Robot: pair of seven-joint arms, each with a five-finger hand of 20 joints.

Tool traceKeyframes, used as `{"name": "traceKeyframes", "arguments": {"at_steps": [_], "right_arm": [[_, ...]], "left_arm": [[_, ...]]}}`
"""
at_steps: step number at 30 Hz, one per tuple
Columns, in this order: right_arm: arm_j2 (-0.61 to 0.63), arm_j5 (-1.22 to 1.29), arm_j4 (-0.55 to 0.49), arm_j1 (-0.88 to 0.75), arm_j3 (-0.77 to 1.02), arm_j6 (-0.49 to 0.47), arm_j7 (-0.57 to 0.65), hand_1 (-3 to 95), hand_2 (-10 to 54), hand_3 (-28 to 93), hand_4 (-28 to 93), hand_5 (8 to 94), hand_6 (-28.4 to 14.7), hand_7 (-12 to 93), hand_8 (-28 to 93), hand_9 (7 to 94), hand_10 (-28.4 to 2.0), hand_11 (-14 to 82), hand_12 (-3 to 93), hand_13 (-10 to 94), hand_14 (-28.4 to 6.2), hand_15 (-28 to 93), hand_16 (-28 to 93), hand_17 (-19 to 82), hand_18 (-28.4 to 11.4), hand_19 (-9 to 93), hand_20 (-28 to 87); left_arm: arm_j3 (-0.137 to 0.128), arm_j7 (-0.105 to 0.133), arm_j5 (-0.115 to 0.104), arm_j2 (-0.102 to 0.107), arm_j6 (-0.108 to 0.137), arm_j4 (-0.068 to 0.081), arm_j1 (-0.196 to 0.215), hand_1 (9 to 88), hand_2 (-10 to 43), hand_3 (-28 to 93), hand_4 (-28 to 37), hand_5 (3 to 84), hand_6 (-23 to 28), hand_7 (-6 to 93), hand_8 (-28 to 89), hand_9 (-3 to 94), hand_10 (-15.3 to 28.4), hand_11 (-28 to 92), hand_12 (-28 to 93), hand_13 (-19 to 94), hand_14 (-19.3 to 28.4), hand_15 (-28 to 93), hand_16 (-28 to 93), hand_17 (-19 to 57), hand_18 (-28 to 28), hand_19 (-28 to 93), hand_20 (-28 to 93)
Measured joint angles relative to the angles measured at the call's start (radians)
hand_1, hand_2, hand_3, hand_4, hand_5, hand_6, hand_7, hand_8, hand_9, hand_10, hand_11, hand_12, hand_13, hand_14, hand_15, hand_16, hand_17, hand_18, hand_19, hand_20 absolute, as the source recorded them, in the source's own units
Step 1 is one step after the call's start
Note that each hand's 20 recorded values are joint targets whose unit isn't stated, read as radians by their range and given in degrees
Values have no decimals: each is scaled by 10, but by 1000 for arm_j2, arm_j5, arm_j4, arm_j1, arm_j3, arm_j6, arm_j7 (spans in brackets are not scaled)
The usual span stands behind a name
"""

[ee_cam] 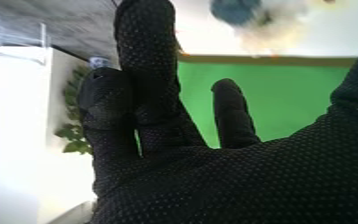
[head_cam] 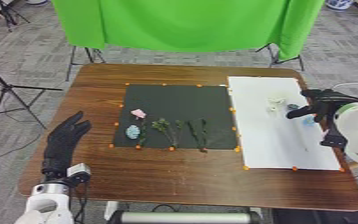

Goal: Arrange flowers

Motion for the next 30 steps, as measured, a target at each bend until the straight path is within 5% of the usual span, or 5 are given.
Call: {"name": "traceKeyframes", "arguments": {"at_steps": [15, 21, 25, 30], "right_arm": [[-29, -17, 81, -103, 37, 21, 50, 241, -95, 650, -207, 349, 5, 89, -56, 493, -191, 91, 203, 747, -116, 639, 256, 482, -215, 904, 474], [-29, -50, 82, -113, -43, 247, 48, 325, -95, 676, -209, 444, 13, 153, -87, 608, -159, 162, 193, 810, -76, 645, 257, 544, -185, 930, 473], [-29, -99, 88, -112, -112, 407, 43, 427, -95, 697, -229, 583, 38, 211, -106, 766, -116, 224, 193, 874, -44, 632, 269, 602, -159, 932, 503], [-30, -162, 111, -102, -187, 569, 21, 530, -95, 636, -248, 730, 29, 296, 37, 861, -96, 246, 279, 902, -30, 626, 287, 633, -148, 932, 521]], "left_arm": [[-1, -12, 1, -2, -10, -2, 6, 248, -95, 725, -239, 438, -4, 133, -82, 456, 130, 163, 87, 387, 148, 115, -17, 101, 82, 26, 154], [0, -14, 1, -2, -10, -2, 6, 249, -95, 725, -238, 440, -2, 131, -82, 456, 131, 164, 88, 387, 149, 116, -18, 101, 82, 26, 155], [0, -15, 1, -2, -11, -2, 6, 249, -93, 724, -237, 441, -1, 130, -81, 458, 130, 165, 88, 387, 149, 116, -18, 100, 82, 26, 155], [0, -18, 1, -3, -11, -2, 6, 248, -91, 725, -237, 448, 1, 131, -80, 458, 131, 167, 89, 387, 149, 118, -18, 100, 82, 26, 156]]}}
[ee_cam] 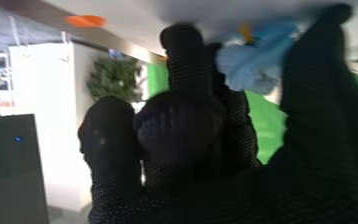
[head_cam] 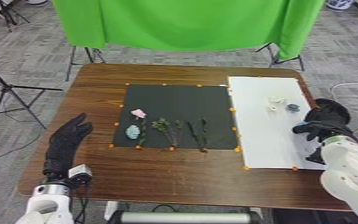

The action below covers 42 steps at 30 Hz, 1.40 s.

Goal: Arrange flowers

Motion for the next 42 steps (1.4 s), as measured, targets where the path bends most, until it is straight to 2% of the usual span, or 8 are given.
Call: {"name": "traceKeyframes", "arguments": {"at_steps": [5, 11, 17, 25, 30, 32, 37, 42], "right_arm": [[-1, -14, 24, 22, -64, 131, -25, 555, -95, 637, -249, 771, 16, 299, 42, 881, -97, 254, 285, 904, -28, 625, 292, 635, -144, 932, 522], [2, -13, 8, 16, -24, 64, -46, 559, -95, 640, -250, 781, 14, 291, 42, 886, -102, 253, 284, 905, -26, 620, 295, 634, -142, 932, 519], [40, 21, -74, 41, 5, 46, -52, 563, -95, 639, -247, 782, 19, 288, 35, 885, -106, 210, 294, 905, -22, 629, 304, 639, -139, 932, 540], [58, 205, -180, 346, -213, 34, -70, 566, -95, 638, -240, 791, 17, 278, 26, 889, -107, 173, 307, 906, -20, 634, 305, 642, -137, 932, 555], [-30, 199, -172, 572, -421, 14, -120, 568, -95, 638, -244, 793, 16, 272, 27, 882, -104, 149, 308, 904, -19, 636, 306, 642, -137, 932, 562], [-77, 206, -157, 656, -510, -29, -149, 569, -95, 638, -244, 794, 18, 270, 27, 879, -105, 137, 311, 904, -19, 636, 306, 641, -136, 932, 563], [-218, 261, -105, 849, -713, -226, -209, 570, -95, 635, -244, 793, 20, 266, 26, 878, -106, 125, 316, 902, -19, 637, 307, 640, -136, 932, 564], [-358, 263, -49, 953, -830, -261, -239, 571, -95, 634, -244, 794, 22, 265, 24, 877, -104, 118, 317, 901, -20, 638, 307, 639, -136, 932, 566]], "left_arm": [[-1, -2, 0, -2, 0, 0, 0, 247, -89, 726, -238, 452, 1, 132, -80, 462, 129, 170, 91, 387, 149, 119, -18, 99, 83, 26, 157], [-3, -4, 0, -4, 0, -1, 1, 247, -84, 725, -239, 454, 1, 133, -79, 463, 130, 172, 93, 387, 150, 120, -18, 98, 84, 26, 158], [-8, -6, -1, -4, 0, -4, 5, 245, -86, 730, -240, 456, 1, 135, -80, 464, 130, 173, 94, 387, 151, 123, -18, 97, 87, 25, 160], [-19, -11, -1, -2, 0, -10, 12, 244, -88, 732, -240, 455, 0, 135, -80, 465, 130, 173, 94, 387, 151, 123, -18, 97, 89, 25, 160], [-27, -11, -1, 1, 1, -14, 21, 244, -88, 732, -242, 455, 1, 134, -80, 465, 129, 173, 95, 388, 150, 123, -18, 97, 89, 25, 161], [-29, -11, -1, 4, 2, -15, 23, 244, -89, 732, -242, 454, 1, 133, -80, 466, 129, 173, 95, 388, 150, 123, -18, 97, 90, 25, 161], [-30, -9, -1, 10, 2, -15, 23, 242, -92, 733, -242, 453, 1, 135, -80, 466, 129, 173, 94, 388, 150, 123, -18, 97, 90, 25, 161], [-25, -9, -1, 14, 1, -13, 17, 241, -93, 731, -243, 452, 1, 134, -80, 466, 129, 173, 94, 388, 150, 122, -18, 97, 90, 25, 161]]}}
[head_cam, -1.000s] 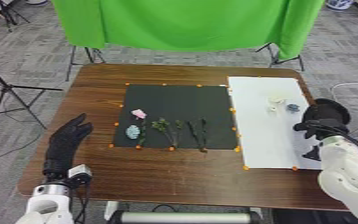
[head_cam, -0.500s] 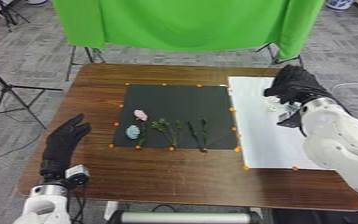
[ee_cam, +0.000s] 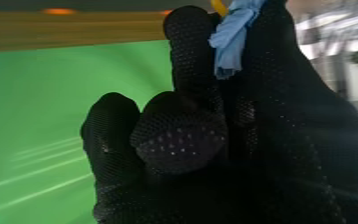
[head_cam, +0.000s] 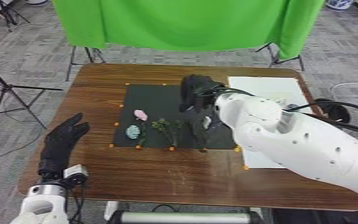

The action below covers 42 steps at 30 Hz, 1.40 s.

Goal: Arrange flowers

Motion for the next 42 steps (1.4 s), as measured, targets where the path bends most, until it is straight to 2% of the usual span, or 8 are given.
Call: {"name": "traceKeyframes", "arguments": {"at_steps": [10, 18, 33, 42], "right_arm": [[-191, -10, 65, 43, -56, -3, -41, 570, -95, 633, -245, 793, 24, 266, 22, 873, -102, 105, 309, 900, -18, 643, 306, 639, -138, 932, 571], [-283, -31, 173, 33, -89, -19, -53, 569, -95, 631, -246, 790, 27, 269, 19, 870, -101, 99, 301, 901, -18, 647, 306, 640, -141, 932, 579], [-346, -58, 324, 26, -115, 31, -7, 566, -95, 630, -248, 785, 30, 270, 16, 866, -100, 99, 285, 902, -20, 653, 305, 643, -140, 932, 589], [-359, -60, 357, 25, -111, 48, 9, 551, -95, 634, -238, 774, 37, 273, 16, 842, -97, 89, 267, 899, -20, 654, 306, 639, -143, 932, 593]], "left_arm": [[13, -2, 0, 9, -2, 9, -26, 239, -94, 731, -245, 452, 0, 133, -80, 467, 129, 173, 95, 389, 149, 123, -17, 96, 92, 25, 162], [27, -2, 0, 12, -6, 22, -48, 237, -95, 731, -245, 452, 0, 135, -80, 467, 128, 172, 96, 389, 150, 124, -17, 95, 94, 24, 164], [43, 0, 0, 13, -12, 33, -68, 237, -95, 731, -247, 453, 1, 133, -80, 466, 128, 171, 95, 388, 150, 124, -15, 93, 102, 24, 167], [44, -1, 0, 13, -15, 33, -69, 237, -94, 730, -245, 452, 2, 134, -80, 466, 128, 170, 96, 386, 152, 124, -13, 91, 107, 24, 169]]}}
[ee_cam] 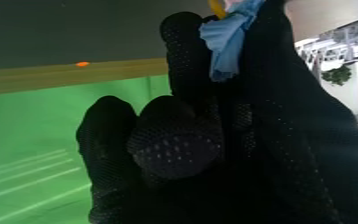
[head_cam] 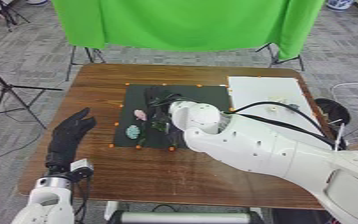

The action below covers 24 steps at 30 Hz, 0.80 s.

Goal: Arrange flowers

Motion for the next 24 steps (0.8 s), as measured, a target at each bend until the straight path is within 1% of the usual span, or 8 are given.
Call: {"name": "traceKeyframes", "arguments": {"at_steps": [4, 7, 11, 16, 24], "right_arm": [[0, 3, 6, -1, 0, 2, 2, 522, -95, 639, -215, 754, 39, 268, 10, 796, -106, 121, 229, 890, -24, 653, 307, 630, -143, 932, 589], [0, 6, 7, -1, 1, -1, 6, 508, -95, 636, -208, 724, 39, 265, 5, 750, -115, 151, 176, 882, -26, 654, 301, 623, -145, 932, 587], [0, 12, 7, -1, 5, -11, 10, 492, -95, 637, -205, 692, 33, 263, 6, 720, -118, 150, 170, 874, -27, 655, 299, 612, -145, 932, 581], [1, 20, 5, -2, 14, -39, 18, 480, -95, 635, -201, 672, 32, 261, 4, 694, -121, 145, 170, 867, -28, 655, 299, 608, -144, 932, 576], [5, 30, -4, -1, 22, -79, 26, 428, -95, 686, -201, 632, 40, 226, -17, 663, -128, 137, 170, 860, -29, 650, 293, 598, -146, 932, 566]], "left_arm": [[0, -1, 1, 0, -4, 0, 0, 236, -94, 731, -243, 449, 3, 131, -79, 466, 129, 171, 96, 386, 153, 125, -11, 90, 108, 25, 169], [0, -1, 1, 0, -6, 1, -1, 236, -95, 732, -243, 445, 2, 130, -79, 465, 129, 171, 96, 385, 154, 125, -10, 89, 109, 26, 170], [0, -2, 1, 0, -8, 1, -2, 236, -95, 732, -242, 444, 1, 130, -78, 463, 128, 171, 97, 385, 155, 129, -8, 88, 111, 27, 170], [0, -2, 1, 0, -9, 1, -2, 237, -95, 732, -242, 440, 0, 130, -78, 462, 129, 170, 97, 384, 155, 130, -7, 87, 112, 27, 170], [-1, -3, 1, 0, -10, 1, 0, 238, -95, 730, -241, 439, -2, 131, -78, 461, 128, 170, 97, 385, 155, 130, -6, 86, 114, 28, 171]]}}
